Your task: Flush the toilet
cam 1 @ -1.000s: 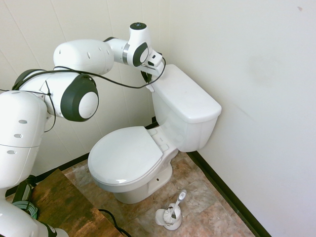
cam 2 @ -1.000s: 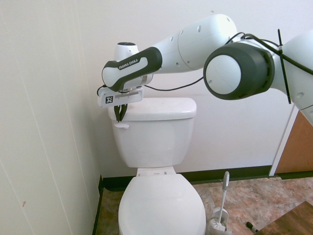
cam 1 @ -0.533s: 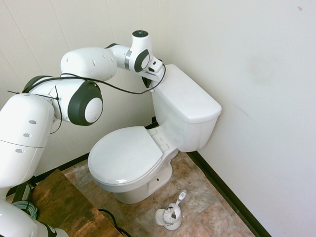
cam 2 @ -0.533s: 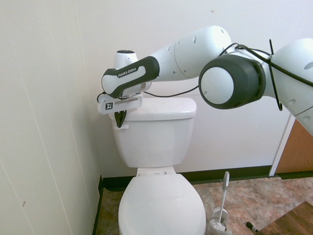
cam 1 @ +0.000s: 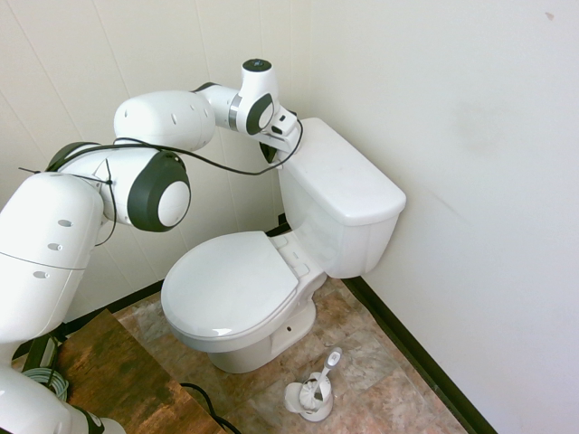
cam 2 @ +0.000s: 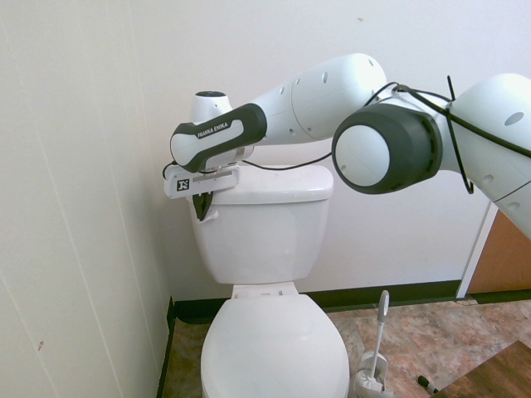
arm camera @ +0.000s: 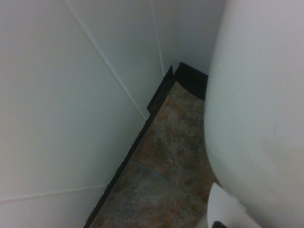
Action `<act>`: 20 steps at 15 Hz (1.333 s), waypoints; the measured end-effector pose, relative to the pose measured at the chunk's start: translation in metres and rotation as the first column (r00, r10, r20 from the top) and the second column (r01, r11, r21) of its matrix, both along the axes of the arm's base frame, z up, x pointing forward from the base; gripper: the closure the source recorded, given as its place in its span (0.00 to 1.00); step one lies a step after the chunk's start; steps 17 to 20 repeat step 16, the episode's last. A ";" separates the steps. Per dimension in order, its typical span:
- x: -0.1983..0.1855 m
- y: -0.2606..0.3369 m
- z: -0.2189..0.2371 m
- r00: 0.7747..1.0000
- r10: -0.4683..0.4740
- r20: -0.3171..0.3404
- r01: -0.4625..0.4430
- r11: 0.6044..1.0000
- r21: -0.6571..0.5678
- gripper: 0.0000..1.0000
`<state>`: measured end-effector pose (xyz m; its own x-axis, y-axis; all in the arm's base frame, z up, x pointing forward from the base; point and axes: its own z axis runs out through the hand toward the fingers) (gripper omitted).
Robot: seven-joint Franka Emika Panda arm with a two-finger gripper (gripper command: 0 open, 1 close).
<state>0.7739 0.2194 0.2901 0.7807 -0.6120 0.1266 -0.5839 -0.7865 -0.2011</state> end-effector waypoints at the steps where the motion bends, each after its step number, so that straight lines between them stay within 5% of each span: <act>1: 0.000 0.001 0.007 1.000 0.002 0.006 -0.002 1.000 -0.002 1.00; 7: -0.018 -0.005 0.062 1.000 -0.006 0.012 0.007 0.999 -0.043 1.00; 15: -0.096 -0.018 0.130 0.997 -0.042 -0.067 0.039 0.998 -0.056 1.00; 20: -0.106 -0.025 0.133 0.996 -0.048 -0.078 0.044 0.997 -0.059 1.00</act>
